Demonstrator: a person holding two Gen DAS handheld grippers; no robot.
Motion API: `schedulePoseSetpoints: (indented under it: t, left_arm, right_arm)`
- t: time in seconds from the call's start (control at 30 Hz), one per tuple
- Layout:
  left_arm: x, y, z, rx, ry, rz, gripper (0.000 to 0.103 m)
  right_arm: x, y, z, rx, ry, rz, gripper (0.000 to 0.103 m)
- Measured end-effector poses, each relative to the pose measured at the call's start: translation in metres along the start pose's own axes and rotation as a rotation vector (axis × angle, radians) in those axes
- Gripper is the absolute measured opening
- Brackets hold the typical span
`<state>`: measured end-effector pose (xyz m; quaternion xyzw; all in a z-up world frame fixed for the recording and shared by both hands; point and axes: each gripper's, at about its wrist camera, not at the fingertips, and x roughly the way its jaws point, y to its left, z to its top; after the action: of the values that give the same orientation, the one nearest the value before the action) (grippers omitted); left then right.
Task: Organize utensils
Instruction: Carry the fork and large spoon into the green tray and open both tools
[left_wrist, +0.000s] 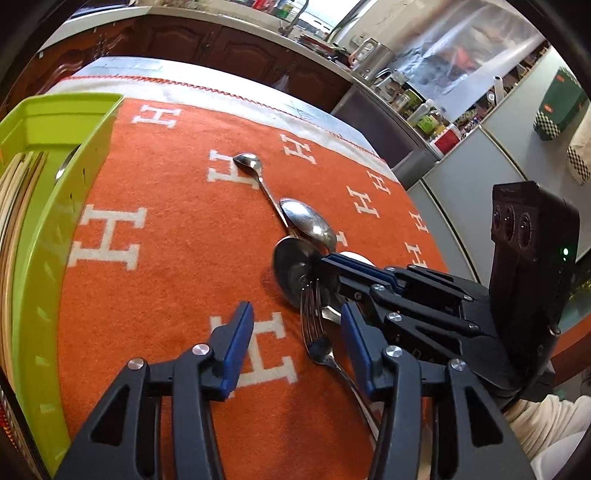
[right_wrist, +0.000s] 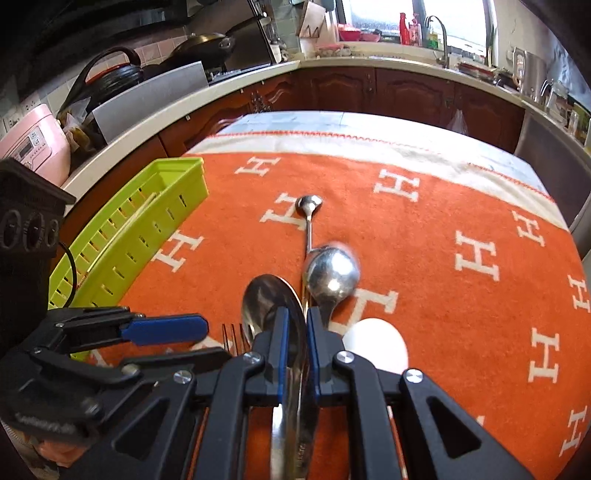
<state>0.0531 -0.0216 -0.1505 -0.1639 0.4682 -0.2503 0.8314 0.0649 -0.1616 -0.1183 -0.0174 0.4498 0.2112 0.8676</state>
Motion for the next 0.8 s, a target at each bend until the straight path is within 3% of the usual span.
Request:
schedulePoseSetpoints:
  t: [0.17, 0.5, 0.73, 0.8]
  left_arm:
    - [0.003, 0.0, 0.002, 0.013, -0.012, -0.027, 0.047]
    - [0.007, 0.0, 0.005, 0.011, -0.016, -0.039, 0.047]
    - [0.016, -0.014, 0.005, 0.067, -0.007, -0.036, 0.047]
    - [0.018, -0.016, 0.005, 0.068, 0.0, -0.04, 0.038]
  right_arm:
    - [-0.004, -0.012, -0.003, 0.073, -0.017, 0.061, 0.001]
    - [-0.022, -0.029, -0.005, 0.179, -0.077, 0.098, 0.0]
    - [-0.045, -0.043, -0.009, 0.233, -0.14, 0.097, 0.0]
    - [-0.047, -0.047, -0.011, 0.242, -0.139, 0.094, 0.0]
